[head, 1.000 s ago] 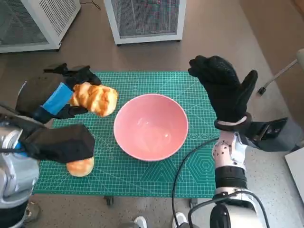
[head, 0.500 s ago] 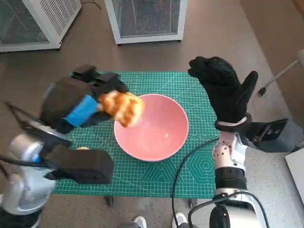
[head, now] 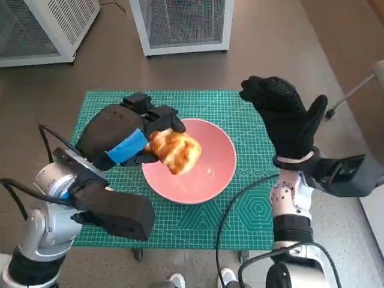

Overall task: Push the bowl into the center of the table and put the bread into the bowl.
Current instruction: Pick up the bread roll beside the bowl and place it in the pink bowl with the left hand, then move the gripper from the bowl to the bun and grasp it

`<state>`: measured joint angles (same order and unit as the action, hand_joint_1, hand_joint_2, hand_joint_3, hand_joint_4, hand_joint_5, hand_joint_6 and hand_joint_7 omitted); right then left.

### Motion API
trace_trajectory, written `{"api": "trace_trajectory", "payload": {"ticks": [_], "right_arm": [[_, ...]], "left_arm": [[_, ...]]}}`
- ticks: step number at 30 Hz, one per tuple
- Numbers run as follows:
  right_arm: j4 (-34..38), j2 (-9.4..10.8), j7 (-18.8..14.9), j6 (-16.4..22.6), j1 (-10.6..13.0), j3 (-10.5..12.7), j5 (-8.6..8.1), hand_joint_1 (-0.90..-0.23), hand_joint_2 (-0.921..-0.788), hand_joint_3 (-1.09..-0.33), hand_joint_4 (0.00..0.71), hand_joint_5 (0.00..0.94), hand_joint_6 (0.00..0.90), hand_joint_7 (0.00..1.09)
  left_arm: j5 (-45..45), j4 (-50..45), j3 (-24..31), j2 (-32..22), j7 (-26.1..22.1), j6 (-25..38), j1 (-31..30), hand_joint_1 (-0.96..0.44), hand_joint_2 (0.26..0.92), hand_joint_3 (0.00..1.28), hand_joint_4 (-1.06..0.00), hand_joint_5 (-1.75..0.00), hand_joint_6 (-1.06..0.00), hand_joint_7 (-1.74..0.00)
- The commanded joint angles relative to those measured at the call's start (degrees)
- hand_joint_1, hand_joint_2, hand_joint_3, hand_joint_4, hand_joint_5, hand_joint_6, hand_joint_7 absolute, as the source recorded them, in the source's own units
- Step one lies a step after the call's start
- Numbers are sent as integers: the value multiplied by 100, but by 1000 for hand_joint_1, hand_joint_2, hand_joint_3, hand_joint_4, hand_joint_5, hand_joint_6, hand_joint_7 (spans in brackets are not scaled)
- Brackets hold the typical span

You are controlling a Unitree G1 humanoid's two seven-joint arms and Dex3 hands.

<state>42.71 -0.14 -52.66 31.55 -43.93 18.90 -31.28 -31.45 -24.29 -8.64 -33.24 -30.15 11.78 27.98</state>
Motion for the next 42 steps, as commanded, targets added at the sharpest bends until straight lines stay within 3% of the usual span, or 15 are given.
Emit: {"api": "trace_trajectory", "payload": {"ticks": [1, 2, 4, 9, 19, 26, 32, 36, 42], "right_arm": [[-34, -49, 60, -21, 144, -25, 23, -444, -921, -416, 464, 0, 647, 10], [-40, -51, 62, -23, 148, -26, 22, -444, -921, -417, 463, 0, 647, 9], [-39, -54, 67, -30, 148, -27, 18, -444, -921, -419, 462, 0, 646, 9], [-28, -45, 94, -14, 148, -42, 35, -442, -921, -420, 460, 0, 645, 8], [-2, -36, 113, 49, 155, -84, 64, -441, -921, -420, 459, 0, 644, 7], [77, -35, 118, 124, 140, -107, 84, -442, -921, -418, 459, 0, 644, 7], [95, -39, 119, 142, 135, -116, 77, -442, -921, -416, 459, 0, 645, 7], [169, -9, 76, 102, 120, -117, 30, -444, -921, -415, 460, 1, 646, 7], [168, -12, 61, 34, 119, -117, -18, -445, -921, -412, 461, 1, 646, 8]], "left_arm": [[188, -331, -75, 33, -576, 548, 61, -114, 860, 149, -495, -393, -446, -875], [201, -371, -85, 31, -652, 627, 65, -71, 842, 114, -444, -253, -443, -611], [232, -457, -95, 27, -785, 770, 70, -32, 825, 62, -371, -104, -449, -290], [226, -590, -103, -75, -994, 910, 77, -49, 806, 23, -279, -17, -419, -78], [255, -881, 183, -130, -752, 693, -206, -98, 796, 6, -182, 0, -374, -6], [390, -1301, 622, -212, -681, 579, -511, -100, 773, 0, -153, 0, -356, 0], [425, -1337, 664, -228, -682, 566, -548, -99, 768, 0, -145, 0, -355, 0], [820, -2265, 1920, -488, -916, 709, -1281, -95, 765, 0, -113, 0, -354, 0], [1254, -2842, 2928, -556, -1251, 1059, -2027, -64, 762, 0, -81, 0, -339, 0]]}}
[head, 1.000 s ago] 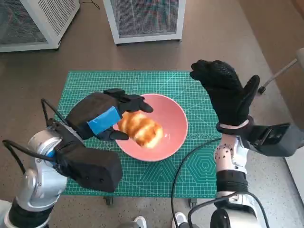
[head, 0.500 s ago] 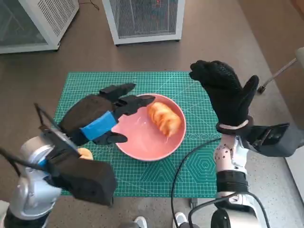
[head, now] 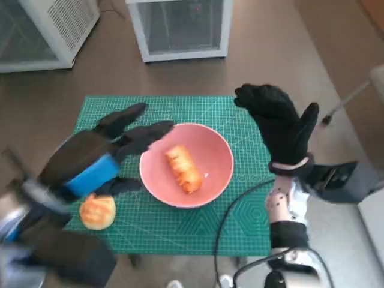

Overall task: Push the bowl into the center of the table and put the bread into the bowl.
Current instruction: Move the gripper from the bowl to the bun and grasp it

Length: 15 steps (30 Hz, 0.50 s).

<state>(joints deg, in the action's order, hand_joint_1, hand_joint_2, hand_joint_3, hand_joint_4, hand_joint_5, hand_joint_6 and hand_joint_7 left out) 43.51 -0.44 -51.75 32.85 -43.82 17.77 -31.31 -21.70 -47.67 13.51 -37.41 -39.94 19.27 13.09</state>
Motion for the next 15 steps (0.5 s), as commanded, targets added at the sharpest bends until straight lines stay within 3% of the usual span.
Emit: {"api": "trace_trajectory", "payload": {"ticks": [1, 7, 15], "right_arm": [[81, 19, -28, -104, 112, -6, -20, -445, -921, -412, 461, 1, 647, 8], [70, 27, -12, -126, 103, -8, -16, -448, -921, -410, 460, 0, 646, 7], [264, 13, -59, -63, -1, 33, -10, -445, -921, -409, 459, 0, 646, 6]], "left_arm": [[318, -591, 829, -166, -324, 403, -642, -57, 761, 0, -78, 0, -336, 0], [306, -1094, 1443, -399, -690, 1017, -1316, -11, 737, 0, -55, 0, -302, 0], [97, -1233, 1502, -546, -847, 1443, -1814, 8, 719, 0, -43, 0, -281, 0]]}}
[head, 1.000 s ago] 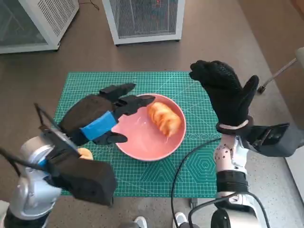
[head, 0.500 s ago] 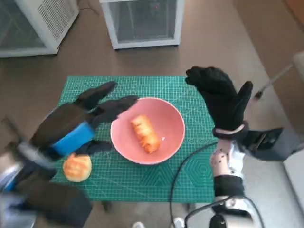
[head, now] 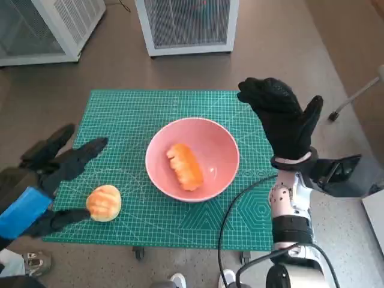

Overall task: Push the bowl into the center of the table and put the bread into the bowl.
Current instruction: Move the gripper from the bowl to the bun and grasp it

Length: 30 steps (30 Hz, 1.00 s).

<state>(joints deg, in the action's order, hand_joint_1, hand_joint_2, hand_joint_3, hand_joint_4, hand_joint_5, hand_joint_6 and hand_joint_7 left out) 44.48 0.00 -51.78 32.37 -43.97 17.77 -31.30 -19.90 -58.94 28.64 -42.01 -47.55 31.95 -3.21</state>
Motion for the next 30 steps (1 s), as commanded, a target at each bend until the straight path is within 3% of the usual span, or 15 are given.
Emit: {"api": "trace_trajectory", "payload": {"ticks": [1, 10, 18, 30], "right_arm": [[197, -34, -69, -13, -2, 36, -13, -444, -921, -409, 460, 0, 646, 6], [396, -81, -195, 7, -98, 69, -9, -438, -921, -407, 461, 1, 647, 6], [490, -167, -271, -6, -145, 102, -5, -438, -921, -403, 464, 2, 649, 7], [535, -286, -373, -146, -210, 162, -46, -443, -921, -405, 463, 1, 649, 6]], "left_arm": [[-112, -106, -52, -83, -92, 229, -219, 8, 718, 0, -42, 0, -281, 0], [-287, -106, -489, 43, 59, 666, -428, 3, 719, 2, -35, 0, -267, 0], [-763, -33, -1229, 88, 512, 945, -553, -15, 724, 4, -60, -10, -268, -2], [-1428, 682, -2371, 86, 965, 1092, -273, -56, 735, 6, -93, -11, -287, -9]]}}
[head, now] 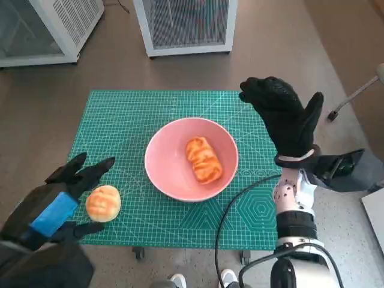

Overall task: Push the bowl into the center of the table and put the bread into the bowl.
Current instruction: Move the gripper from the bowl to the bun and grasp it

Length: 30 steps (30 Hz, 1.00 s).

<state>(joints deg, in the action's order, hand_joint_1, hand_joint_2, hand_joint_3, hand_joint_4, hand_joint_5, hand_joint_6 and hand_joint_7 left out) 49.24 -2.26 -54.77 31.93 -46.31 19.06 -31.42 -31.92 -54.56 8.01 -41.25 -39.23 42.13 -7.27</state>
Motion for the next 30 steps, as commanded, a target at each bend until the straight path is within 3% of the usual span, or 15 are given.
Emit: {"api": "trace_trajectory", "payload": {"ticks": [1, 15, 24, 30], "right_arm": [[40, -64, -74, -105, 30, 35, -30, -444, -921, -405, 463, 1, 649, 6], [-95, -62, -71, -132, 82, 50, -21, -450, -921, -407, 462, 0, 647, 4], [-144, -49, -38, -134, 101, 41, -2, -445, -921, -406, 461, 0, 645, 2], [-196, -38, -3, -131, 128, 26, 17, -447, -921, -405, 461, 0, 644, 2]], "left_arm": [[-275, 325, -388, 19, 159, 82, 157, -57, 737, 7, -95, -11, -288, -9], [-915, 1542, -1244, 120, 421, 249, 494, -41, 756, 10, -124, -9, -308, -10], [-1392, 2194, -1822, 63, 13, 1021, 854, -19, 771, 14, -173, -18, -339, -18], [-1719, 2597, -2216, 3, -221, 1417, 1112, -22, 785, 17, -254, -24, -427, -41]]}}
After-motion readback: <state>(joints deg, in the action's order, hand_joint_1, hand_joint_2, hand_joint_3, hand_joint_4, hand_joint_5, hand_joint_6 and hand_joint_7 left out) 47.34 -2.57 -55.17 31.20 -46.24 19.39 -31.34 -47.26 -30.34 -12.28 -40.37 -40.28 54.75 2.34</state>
